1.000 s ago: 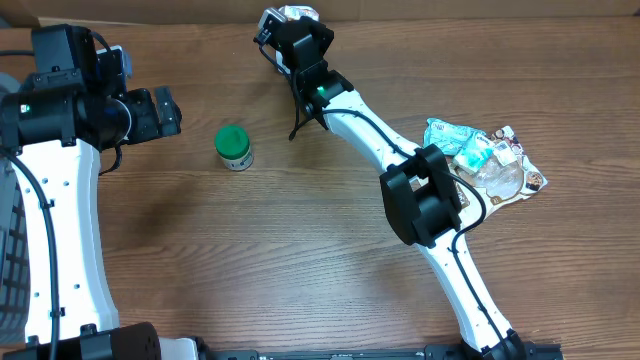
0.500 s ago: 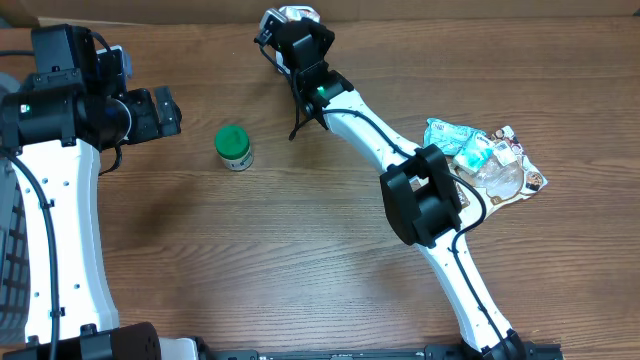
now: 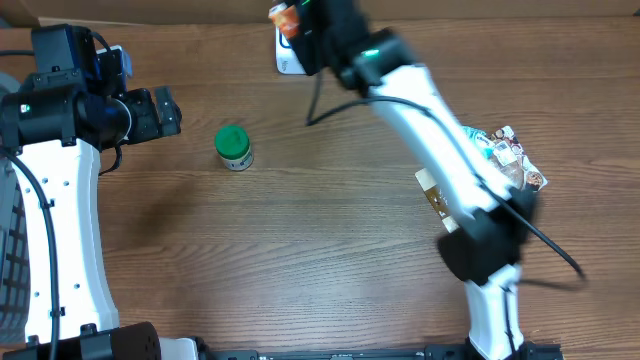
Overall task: Scan the item barcode
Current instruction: 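Carry the orange box right and drop it on the scanned pile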
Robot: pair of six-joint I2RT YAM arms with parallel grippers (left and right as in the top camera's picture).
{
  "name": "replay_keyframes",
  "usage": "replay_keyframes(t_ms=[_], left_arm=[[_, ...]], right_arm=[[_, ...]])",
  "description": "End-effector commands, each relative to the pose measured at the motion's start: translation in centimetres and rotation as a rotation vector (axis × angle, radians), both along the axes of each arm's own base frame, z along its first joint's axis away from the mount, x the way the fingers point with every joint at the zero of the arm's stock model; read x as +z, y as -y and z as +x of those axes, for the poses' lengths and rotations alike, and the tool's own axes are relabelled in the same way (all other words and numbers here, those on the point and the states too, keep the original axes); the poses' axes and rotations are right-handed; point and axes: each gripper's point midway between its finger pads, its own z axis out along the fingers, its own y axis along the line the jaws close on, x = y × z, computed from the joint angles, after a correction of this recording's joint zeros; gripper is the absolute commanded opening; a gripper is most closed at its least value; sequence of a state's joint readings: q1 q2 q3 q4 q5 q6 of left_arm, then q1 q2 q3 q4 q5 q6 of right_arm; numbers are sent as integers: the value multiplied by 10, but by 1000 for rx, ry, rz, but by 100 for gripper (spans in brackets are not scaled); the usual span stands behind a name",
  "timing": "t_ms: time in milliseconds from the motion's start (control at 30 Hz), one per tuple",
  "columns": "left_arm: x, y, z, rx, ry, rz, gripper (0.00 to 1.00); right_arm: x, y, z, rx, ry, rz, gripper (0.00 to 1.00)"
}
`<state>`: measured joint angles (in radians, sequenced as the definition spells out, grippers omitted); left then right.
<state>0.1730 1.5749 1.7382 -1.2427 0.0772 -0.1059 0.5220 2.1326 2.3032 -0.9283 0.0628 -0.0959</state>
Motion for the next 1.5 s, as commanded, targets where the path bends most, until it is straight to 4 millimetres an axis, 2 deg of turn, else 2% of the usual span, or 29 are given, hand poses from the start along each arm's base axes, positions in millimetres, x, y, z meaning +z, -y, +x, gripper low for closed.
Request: replay_keyframes(t_ms=[0, 167, 300, 500, 633, 733, 867, 967, 1100, 1167, 1267, 1467], left_arm=[[8, -3, 1, 19, 23, -1, 99], [8, -3, 1, 19, 23, -1, 100], [8, -3, 1, 19, 23, -1, 100], [8, -3, 1, 19, 23, -1, 100], [8, -3, 1, 19, 23, -1, 99], [8, -3, 1, 19, 23, -1, 99], [8, -3, 1, 19, 23, -1, 99], [8, -3, 1, 19, 23, -1, 100], [8, -3, 1, 19, 23, -1, 100], [8, -3, 1, 19, 23, -1, 100], [8, -3, 1, 19, 23, -1, 100], [8, -3, 1, 19, 23, -1, 100]], right_arm=[[11, 34, -27, -125, -211, 187, 4], [-50, 120, -74, -331, -576, 42, 4], [-95, 178, -95, -488, -787, -8, 4], [-156, 242, -114, -716, -968, 13, 4], [-183, 272, -120, -805, -1012, 51, 4], [-188, 287, -126, -843, -1037, 61, 21], [-184, 296, -127, -856, -1040, 69, 42], [-176, 295, -123, -811, -1023, 67, 46], [-154, 287, -114, -776, -992, 100, 47], [-142, 275, -108, -713, -977, 135, 47], [-127, 246, -99, -594, -956, 214, 47], [-121, 195, -84, -456, -897, 247, 47]])
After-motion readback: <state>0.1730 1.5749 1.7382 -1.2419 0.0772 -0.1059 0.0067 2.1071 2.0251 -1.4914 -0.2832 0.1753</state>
